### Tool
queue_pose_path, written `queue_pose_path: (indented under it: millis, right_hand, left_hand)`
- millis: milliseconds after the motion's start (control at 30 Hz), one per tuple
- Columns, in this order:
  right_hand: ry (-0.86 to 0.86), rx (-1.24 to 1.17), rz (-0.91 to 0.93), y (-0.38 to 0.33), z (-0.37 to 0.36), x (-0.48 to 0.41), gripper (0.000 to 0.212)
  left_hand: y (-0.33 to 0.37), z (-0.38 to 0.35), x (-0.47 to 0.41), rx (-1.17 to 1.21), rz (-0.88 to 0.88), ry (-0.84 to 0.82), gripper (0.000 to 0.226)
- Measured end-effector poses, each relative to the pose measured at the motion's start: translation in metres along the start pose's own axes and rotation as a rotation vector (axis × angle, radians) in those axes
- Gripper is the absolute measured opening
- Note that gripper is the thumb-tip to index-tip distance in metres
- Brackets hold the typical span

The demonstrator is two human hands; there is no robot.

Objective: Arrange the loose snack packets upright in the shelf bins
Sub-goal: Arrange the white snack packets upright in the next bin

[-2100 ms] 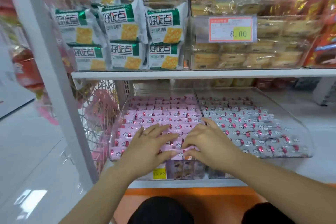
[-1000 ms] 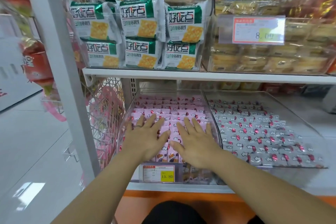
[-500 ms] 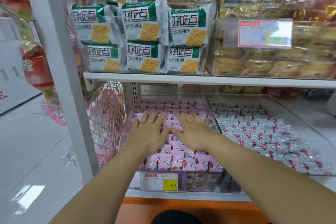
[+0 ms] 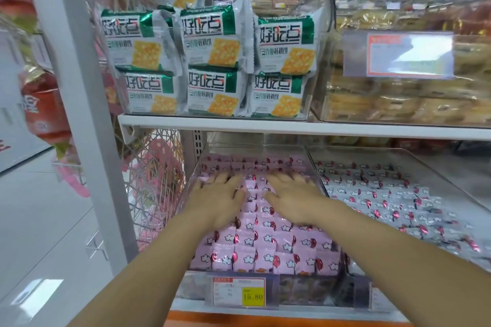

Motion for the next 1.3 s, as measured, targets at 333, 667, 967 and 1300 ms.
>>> queue_pose_path:
  millis: [333,667,967,1300]
  right_hand:
    - [-0.043,0.027,-0.051,0.019,-0.006,-0.056,0.063]
    - [0.038,0.065,-0.092,0.017,0.007,-0.058,0.061]
    - [-0.016,0.085,0.039,0.017,0.008,-0.073,0.053]
    - [0.100,-0.064,0.220,0.007,0.026,0.000,0.055]
  left_hand:
    - [-0.007,-0.010,-0.057,-0.108,0.027,-0.039,0.060]
    - [-0.009,-0.008,-0.053,-0.128,0.065,-0.096,0.059]
    - [-0.010,-0.015,-0.082,-0.090,0.087,-0.125,0.055]
    - [0.017,0.028,-0.036,0.032,-0.006,-0.029,0.051]
Point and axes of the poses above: each hand's wrist, its own x-axis away from the middle knuckle, its own z-axis out of the back of the hand, y = z × x, the point moved 8 cm from there along -x, towards the middle knuckle, and after that the axes turned 7 degrees about z, right-handed, at the moved point
